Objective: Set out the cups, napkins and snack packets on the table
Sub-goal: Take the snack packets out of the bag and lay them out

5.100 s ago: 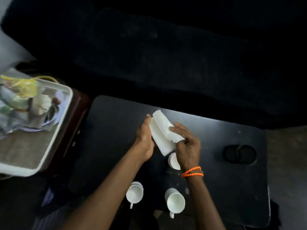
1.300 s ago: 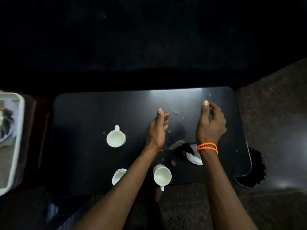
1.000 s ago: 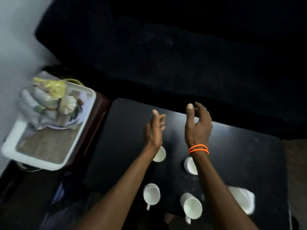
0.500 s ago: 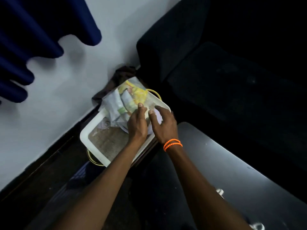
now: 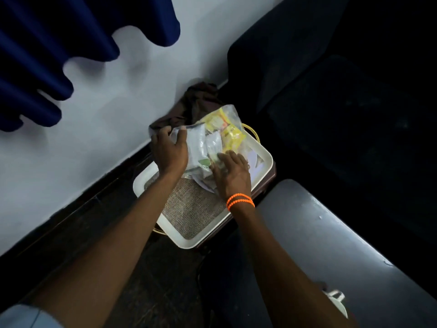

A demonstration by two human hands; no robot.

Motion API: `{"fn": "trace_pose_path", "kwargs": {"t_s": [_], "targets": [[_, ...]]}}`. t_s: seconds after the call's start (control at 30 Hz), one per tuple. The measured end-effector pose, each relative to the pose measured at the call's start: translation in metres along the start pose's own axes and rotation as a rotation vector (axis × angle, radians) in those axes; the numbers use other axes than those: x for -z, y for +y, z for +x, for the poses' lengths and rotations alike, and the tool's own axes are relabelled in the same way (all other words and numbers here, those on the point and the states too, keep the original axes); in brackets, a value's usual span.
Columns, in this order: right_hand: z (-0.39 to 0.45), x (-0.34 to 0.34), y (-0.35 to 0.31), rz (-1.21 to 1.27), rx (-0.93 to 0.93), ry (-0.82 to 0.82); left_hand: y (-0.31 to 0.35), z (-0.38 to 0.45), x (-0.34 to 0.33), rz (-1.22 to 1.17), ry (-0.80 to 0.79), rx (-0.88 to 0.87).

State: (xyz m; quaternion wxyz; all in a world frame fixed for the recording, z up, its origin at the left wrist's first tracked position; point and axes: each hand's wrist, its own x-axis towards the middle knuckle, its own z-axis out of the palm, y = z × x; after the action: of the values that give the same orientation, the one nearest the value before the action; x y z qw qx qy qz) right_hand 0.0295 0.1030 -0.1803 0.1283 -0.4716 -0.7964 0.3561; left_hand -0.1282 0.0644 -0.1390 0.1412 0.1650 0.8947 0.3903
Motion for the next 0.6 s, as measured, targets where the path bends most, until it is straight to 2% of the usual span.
{"fn": "trace_pose_path", "kwargs": {"t_s": [0.1, 0.17, 0.23, 0.33, 0.4, 0.5, 0.53, 0.6], "targets": [[-0.02, 0.008, 0.021, -0.064, 0.02, -0.026, 0.007, 0.021, 0.001, 0.14, -0.1, -0.061], [-0.027, 0.016, 0.032, -0.194, 0.063, -0.08, 0.014, 0.027, 0.002, 0.1, -0.26, -0.078], [-0.031, 0.021, 0.036, -0.144, 0.016, -0.076, 0.019, 0.028, 0.006, -0.015, -0.416, -0.035], [-0.042, 0.027, 0.029, 0.261, -0.226, 0.174, 0.018, 0.023, 0.019, -0.122, -0.574, -0.012], [-0.052, 0.033, 0.023, 0.524, -0.392, 0.307, 0.014, 0.017, 0.022, -0.15, -0.578, 0.018], [-0.057, 0.039, 0.017, 0.881, -0.628, 0.269, 0.004, 0.003, 0.01, -0.036, -0.412, 0.068], [-0.058, 0.04, 0.014, 1.001, -0.69, 0.219, 0.0, -0.003, 0.005, 0.028, -0.454, 0.09], [-0.055, 0.042, 0.007, 1.174, -0.754, 0.077, -0.008, -0.013, -0.003, 0.042, -0.686, 0.186]]}}
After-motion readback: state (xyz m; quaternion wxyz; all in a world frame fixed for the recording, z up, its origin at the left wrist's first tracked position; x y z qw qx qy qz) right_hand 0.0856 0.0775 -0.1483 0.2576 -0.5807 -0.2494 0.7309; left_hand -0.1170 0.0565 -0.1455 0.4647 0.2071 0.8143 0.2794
